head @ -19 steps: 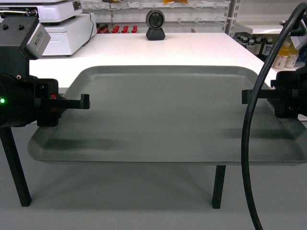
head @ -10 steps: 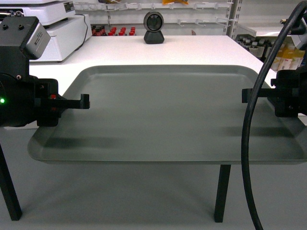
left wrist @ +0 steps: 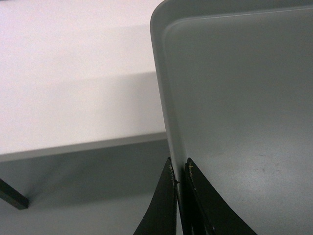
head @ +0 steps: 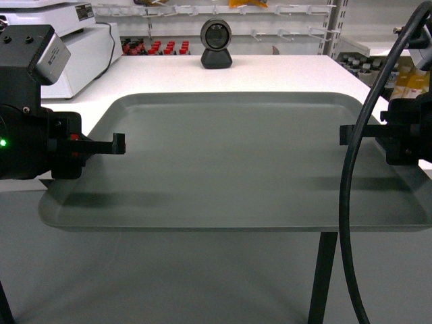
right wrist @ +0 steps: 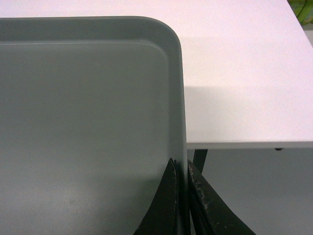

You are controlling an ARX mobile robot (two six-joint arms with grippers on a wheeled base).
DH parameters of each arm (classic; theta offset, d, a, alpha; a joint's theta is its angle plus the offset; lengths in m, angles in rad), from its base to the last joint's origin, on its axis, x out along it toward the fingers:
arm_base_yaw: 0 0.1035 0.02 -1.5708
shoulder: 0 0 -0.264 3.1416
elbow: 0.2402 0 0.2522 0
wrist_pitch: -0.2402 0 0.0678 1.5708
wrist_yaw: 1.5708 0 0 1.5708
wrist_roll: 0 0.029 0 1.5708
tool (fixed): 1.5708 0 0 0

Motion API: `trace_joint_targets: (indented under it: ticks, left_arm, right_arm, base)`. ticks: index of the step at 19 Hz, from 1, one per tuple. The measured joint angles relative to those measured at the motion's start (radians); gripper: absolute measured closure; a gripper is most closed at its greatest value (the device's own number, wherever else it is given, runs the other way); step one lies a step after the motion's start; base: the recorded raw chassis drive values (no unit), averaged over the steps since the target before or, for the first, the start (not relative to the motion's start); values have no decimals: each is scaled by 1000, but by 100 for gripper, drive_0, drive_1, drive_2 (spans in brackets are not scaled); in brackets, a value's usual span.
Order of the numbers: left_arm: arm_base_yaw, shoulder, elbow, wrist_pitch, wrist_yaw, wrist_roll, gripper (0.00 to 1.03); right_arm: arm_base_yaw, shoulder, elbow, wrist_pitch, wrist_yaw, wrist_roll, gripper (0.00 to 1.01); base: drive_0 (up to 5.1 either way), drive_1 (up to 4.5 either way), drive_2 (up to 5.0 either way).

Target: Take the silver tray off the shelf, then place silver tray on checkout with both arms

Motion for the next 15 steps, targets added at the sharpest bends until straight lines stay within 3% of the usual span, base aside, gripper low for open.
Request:
trace_joint_targets:
  ticks: [15]
  left_arm:
    - [0, 0, 0, 0, 0, 0, 100]
  right_arm:
    - [0, 0, 0, -1, 0, 0, 98]
  base:
    - [0, 420, -419]
